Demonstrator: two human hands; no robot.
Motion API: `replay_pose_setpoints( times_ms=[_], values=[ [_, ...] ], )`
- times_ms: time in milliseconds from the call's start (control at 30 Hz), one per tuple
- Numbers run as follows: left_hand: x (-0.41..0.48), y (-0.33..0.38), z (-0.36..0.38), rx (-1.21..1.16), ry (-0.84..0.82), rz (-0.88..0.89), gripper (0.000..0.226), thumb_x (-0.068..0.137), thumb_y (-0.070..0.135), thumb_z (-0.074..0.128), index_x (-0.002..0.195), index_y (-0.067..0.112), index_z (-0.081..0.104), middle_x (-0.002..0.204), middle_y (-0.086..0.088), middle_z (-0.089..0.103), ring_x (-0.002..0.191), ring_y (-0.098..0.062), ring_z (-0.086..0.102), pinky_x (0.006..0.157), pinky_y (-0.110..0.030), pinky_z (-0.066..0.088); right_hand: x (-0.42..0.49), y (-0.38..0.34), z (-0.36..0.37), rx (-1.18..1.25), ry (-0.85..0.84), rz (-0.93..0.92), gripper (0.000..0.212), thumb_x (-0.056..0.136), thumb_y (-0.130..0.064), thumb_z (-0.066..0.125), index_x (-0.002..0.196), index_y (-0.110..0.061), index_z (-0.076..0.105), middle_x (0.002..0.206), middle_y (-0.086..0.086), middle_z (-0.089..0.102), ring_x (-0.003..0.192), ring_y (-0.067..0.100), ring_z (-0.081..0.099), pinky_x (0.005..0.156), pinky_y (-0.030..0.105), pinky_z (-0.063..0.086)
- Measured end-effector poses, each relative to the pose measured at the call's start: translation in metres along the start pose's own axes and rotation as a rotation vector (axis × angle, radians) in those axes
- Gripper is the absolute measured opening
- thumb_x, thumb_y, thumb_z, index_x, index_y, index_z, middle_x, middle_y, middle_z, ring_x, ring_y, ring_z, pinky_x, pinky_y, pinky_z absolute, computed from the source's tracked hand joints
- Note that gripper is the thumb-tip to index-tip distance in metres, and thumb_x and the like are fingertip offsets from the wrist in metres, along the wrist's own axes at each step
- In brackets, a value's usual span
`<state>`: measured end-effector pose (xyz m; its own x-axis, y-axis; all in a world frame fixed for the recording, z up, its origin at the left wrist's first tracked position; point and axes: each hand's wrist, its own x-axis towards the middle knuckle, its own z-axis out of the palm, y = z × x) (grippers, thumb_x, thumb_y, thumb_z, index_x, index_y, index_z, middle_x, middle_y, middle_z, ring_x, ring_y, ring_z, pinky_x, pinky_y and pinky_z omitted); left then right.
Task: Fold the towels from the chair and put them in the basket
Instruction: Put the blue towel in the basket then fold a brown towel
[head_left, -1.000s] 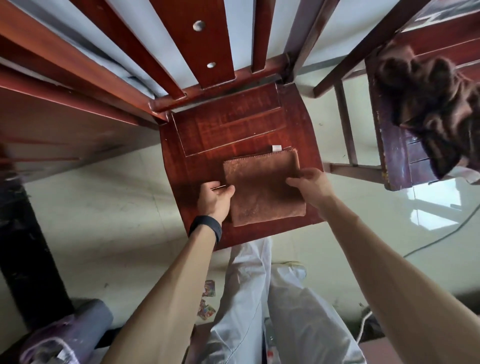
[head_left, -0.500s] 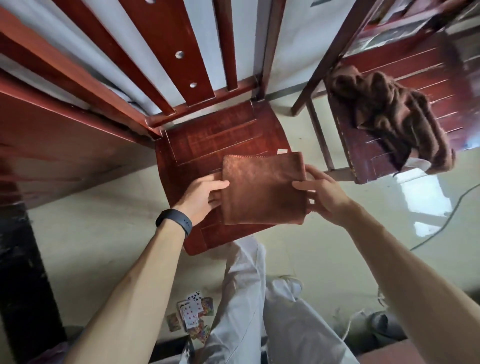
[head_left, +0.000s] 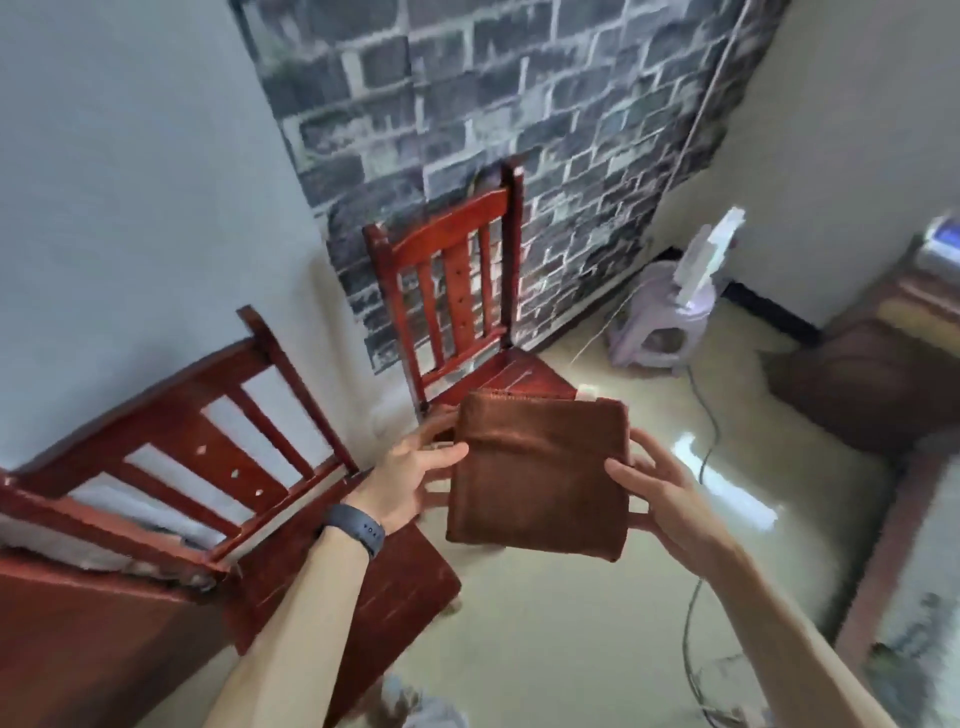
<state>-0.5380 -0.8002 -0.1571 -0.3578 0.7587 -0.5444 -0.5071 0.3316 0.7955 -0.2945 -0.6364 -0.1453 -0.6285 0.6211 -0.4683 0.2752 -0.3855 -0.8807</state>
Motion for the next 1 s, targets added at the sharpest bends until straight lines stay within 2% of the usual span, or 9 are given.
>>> replay_pose_setpoints(
  times_ms=[100, 200, 400, 467, 600, 700, 800, 933, 1000],
  values=[
    [0.001, 0.053, 0.088, 0.095, -0.139, 0.060, 0.036, 0.090, 0.010, 0.063, 0.118, 0.033, 0.068, 0.103, -0.006, 0.074, 0.094, -0.026, 0.069, 0.080, -0.041, 0.053, -0.047, -0.044, -0.055, 0.044, 0.145, -0.147, 0.037, 0.096, -0.009, 0.060, 0.116, -0.039, 0.067, 0.112, 0.016, 0.067, 0.095, 0.017, 0.070, 0.071, 0.045, 0.060],
    [0.006, 0.087, 0.173, 0.182, -0.241, 0.090, 0.031, 0.093, 0.012, 0.060, 0.117, 0.030, 0.068, 0.101, -0.006, 0.074, 0.090, -0.024, 0.070, 0.073, -0.036, 0.053, -0.084, -0.074, -0.108, 0.098, 0.296, -0.239, 0.030, 0.096, -0.015, 0.062, 0.117, -0.037, 0.067, 0.109, 0.015, 0.069, 0.097, 0.021, 0.070, 0.067, 0.043, 0.059],
    [0.036, 0.125, 0.304, 0.321, -0.443, 0.084, 0.025, 0.093, 0.023, 0.062, 0.118, 0.025, 0.065, 0.097, -0.002, 0.071, 0.081, -0.017, 0.066, 0.067, -0.033, 0.051, -0.121, -0.106, -0.204, 0.177, 0.491, -0.302, 0.034, 0.093, -0.032, 0.067, 0.127, -0.032, 0.060, 0.108, 0.007, 0.073, 0.101, 0.027, 0.072, 0.078, 0.055, 0.060],
    [0.054, 0.133, 0.339, 0.359, -0.501, 0.044, 0.022, 0.093, 0.025, 0.063, 0.115, 0.024, 0.067, 0.094, -0.002, 0.072, 0.079, -0.017, 0.067, 0.065, -0.033, 0.051, -0.122, -0.113, -0.233, 0.208, 0.517, -0.307, 0.039, 0.090, -0.035, 0.071, 0.127, -0.031, 0.060, 0.110, 0.005, 0.073, 0.098, 0.023, 0.073, 0.070, 0.049, 0.061],
    [0.105, 0.143, 0.403, 0.424, -0.575, 0.010, 0.015, 0.094, 0.022, 0.061, 0.103, 0.019, 0.072, 0.087, -0.004, 0.071, 0.074, -0.019, 0.066, 0.067, -0.033, 0.051, -0.106, -0.128, -0.290, 0.240, 0.600, -0.292, 0.032, 0.096, -0.026, 0.063, 0.128, -0.028, 0.060, 0.106, 0.009, 0.072, 0.083, 0.020, 0.073, 0.053, 0.032, 0.056],
    [0.152, 0.158, 0.450, 0.427, -0.585, 0.042, 0.018, 0.096, 0.017, 0.057, 0.109, 0.014, 0.069, 0.085, -0.004, 0.070, 0.070, -0.018, 0.066, 0.062, -0.032, 0.052, -0.081, -0.145, -0.333, 0.252, 0.672, -0.291, 0.026, 0.099, -0.024, 0.059, 0.123, -0.035, 0.064, 0.109, 0.012, 0.073, 0.092, 0.029, 0.074, 0.066, 0.047, 0.060],
    [0.201, 0.182, 0.495, 0.441, -0.605, 0.073, 0.017, 0.097, 0.019, 0.056, 0.109, 0.019, 0.068, 0.092, -0.003, 0.072, 0.075, -0.017, 0.068, 0.059, -0.032, 0.052, -0.053, -0.171, -0.372, 0.289, 0.727, -0.314, 0.026, 0.099, -0.024, 0.058, 0.121, -0.036, 0.065, 0.114, 0.013, 0.072, 0.101, 0.032, 0.072, 0.073, 0.054, 0.060],
    [0.261, 0.219, 0.549, 0.464, -0.659, 0.102, 0.017, 0.095, 0.022, 0.060, 0.109, 0.024, 0.069, 0.095, 0.000, 0.073, 0.085, -0.022, 0.067, 0.071, -0.041, 0.054, -0.016, -0.210, -0.416, 0.322, 0.799, -0.341, 0.023, 0.099, -0.027, 0.060, 0.118, -0.038, 0.066, 0.111, 0.011, 0.073, 0.102, 0.029, 0.072, 0.081, 0.066, 0.055],
    [0.288, 0.236, 0.576, 0.482, -0.681, 0.098, 0.017, 0.095, 0.021, 0.061, 0.109, 0.025, 0.069, 0.095, 0.001, 0.073, 0.088, -0.023, 0.067, 0.074, -0.046, 0.054, -0.001, -0.228, -0.437, 0.322, 0.827, -0.342, 0.024, 0.098, -0.028, 0.060, 0.120, -0.036, 0.065, 0.108, 0.008, 0.074, 0.098, 0.026, 0.073, 0.081, 0.066, 0.055]
  ],
)
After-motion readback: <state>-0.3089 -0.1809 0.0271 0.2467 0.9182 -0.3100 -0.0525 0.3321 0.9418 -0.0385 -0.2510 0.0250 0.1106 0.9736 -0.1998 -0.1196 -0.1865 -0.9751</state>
